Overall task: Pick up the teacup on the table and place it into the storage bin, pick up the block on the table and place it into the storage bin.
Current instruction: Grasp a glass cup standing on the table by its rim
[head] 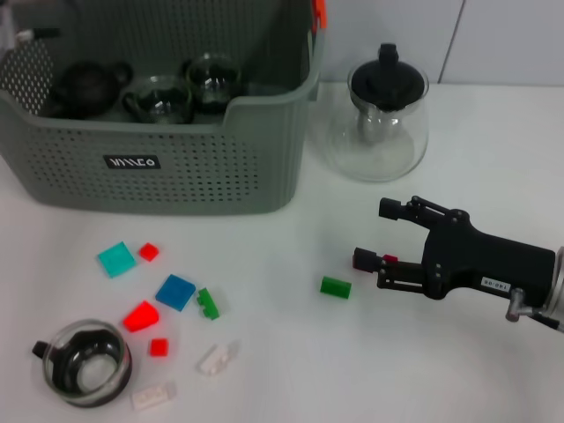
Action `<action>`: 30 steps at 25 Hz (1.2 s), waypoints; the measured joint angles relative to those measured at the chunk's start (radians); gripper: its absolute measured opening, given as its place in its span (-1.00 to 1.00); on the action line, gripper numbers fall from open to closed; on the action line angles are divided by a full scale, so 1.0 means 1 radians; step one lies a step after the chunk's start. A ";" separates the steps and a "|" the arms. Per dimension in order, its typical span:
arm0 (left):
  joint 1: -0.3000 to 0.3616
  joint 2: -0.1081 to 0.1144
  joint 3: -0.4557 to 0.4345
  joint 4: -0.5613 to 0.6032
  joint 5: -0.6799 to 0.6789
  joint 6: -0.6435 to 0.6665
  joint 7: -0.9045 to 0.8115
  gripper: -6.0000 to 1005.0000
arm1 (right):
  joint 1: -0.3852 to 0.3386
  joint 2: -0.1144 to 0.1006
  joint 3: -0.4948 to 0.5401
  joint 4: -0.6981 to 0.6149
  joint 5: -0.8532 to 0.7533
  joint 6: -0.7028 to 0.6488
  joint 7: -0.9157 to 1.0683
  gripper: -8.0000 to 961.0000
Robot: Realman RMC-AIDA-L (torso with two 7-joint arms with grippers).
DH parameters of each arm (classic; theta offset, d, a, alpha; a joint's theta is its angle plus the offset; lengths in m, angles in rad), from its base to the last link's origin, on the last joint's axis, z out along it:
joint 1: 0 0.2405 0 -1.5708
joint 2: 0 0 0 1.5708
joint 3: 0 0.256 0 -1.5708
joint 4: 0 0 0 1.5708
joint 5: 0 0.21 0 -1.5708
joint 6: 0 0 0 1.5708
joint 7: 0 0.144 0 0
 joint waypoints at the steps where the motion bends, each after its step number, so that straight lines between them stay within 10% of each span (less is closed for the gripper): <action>1: 0.024 0.005 -0.041 -0.014 -0.104 0.070 0.035 0.20 | 0.000 0.000 0.002 0.000 0.000 -0.002 0.000 0.97; 10: 0.210 0.085 -0.213 -0.215 -0.493 0.642 0.359 0.32 | 0.006 0.001 0.007 0.000 -0.003 -0.011 0.002 0.97; 23: 0.278 0.131 -0.255 0.147 0.143 0.879 0.254 0.32 | 0.007 -0.004 0.007 0.000 -0.003 -0.020 0.023 0.97; 30: 0.238 0.074 -0.130 0.295 0.436 0.878 0.183 0.32 | 0.005 -0.006 0.007 0.000 -0.003 -0.017 0.030 0.97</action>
